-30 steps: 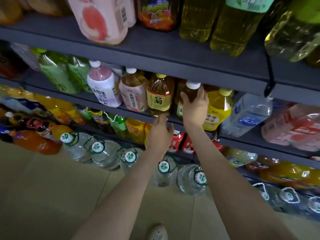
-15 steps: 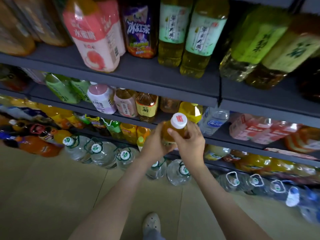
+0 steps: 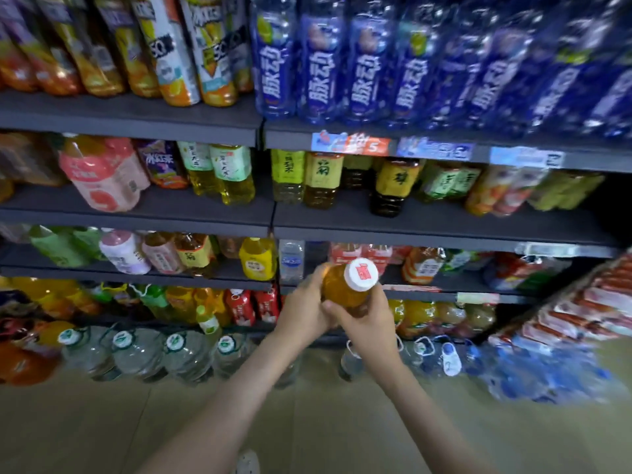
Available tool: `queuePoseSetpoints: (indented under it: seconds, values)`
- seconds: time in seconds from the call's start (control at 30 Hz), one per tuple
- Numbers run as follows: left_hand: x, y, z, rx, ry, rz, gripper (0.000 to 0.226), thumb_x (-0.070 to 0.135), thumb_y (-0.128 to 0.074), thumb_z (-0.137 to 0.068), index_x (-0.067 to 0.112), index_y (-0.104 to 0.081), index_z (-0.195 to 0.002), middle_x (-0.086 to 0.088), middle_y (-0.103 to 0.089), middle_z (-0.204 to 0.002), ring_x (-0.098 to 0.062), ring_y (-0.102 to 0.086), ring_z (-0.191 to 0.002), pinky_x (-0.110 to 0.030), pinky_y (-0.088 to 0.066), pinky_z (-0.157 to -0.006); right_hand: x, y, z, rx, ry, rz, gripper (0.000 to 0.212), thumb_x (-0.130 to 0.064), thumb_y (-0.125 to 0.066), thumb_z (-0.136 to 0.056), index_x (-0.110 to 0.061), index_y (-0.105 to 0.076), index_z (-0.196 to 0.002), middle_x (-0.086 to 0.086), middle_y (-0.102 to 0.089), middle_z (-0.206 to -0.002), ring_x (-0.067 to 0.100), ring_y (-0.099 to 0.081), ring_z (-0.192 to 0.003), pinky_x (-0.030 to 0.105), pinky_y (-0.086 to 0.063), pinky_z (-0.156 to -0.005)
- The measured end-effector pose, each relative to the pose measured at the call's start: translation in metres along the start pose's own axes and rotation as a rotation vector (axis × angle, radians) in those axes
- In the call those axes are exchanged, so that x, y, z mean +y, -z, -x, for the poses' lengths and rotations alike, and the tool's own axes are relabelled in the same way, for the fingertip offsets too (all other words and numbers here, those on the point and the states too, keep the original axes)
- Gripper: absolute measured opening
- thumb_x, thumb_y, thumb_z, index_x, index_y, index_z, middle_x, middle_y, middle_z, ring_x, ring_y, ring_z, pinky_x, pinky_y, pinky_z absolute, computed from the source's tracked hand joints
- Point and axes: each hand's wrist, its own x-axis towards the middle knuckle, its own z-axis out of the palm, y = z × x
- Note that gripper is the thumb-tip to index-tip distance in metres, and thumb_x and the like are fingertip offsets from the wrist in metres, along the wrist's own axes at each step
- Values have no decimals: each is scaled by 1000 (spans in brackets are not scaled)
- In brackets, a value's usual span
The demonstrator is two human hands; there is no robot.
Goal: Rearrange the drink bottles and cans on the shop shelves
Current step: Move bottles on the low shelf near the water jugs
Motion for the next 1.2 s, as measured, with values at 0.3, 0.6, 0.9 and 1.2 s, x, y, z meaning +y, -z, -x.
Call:
queuePoseSetpoints:
  seconds: [0.3, 0.6, 0.9, 1.2]
  values:
    - [93, -60, -27, -192, -243, -2, 72, 34, -62, -89, 30, -21, -148, -4, -48, -139, -21, -49, -124, -33, -42, -98, 8, 115, -13, 278, -54, 38, 28, -37, -72, -79, -25, -59, -101, -12, -67, -85, 2, -62, -79, 11, -42, -66]
    - [90, -98, -125, 156, -121, -17, 75, 21, -58, -92, 18, -13, -151, -13, -26, -150, -27, -34, -135, -31, -34, -103, 24, 159, -117, 432, -177, -89, 27, -40, -69, -81, -25, -61, -102, -17, -64, -89, -7, -55, -80, 18, -38, -72]
    - [65, -115, -249, 227, -86, 89, 108, 27, -74, -81, 17, 8, -150, -14, -12, -156, -30, -25, -140, -39, -30, -109, 43, 143, -249, 421, -141, 20, 51, -46, -68, -79, -13, -57, -115, 3, -67, -106, 20, -62, -98, 30, -49, -81]
    - [52, -131, -285, 183, 57, 71, 111, 32, -70, -83, 22, 20, -148, -16, -37, -145, -36, -48, -122, -40, -43, -95, 62, 128, -318, 292, 78, 232, 57, -25, -72, -82, 1, -46, -125, 16, -63, -111, 27, -60, -101, 19, -42, -74]
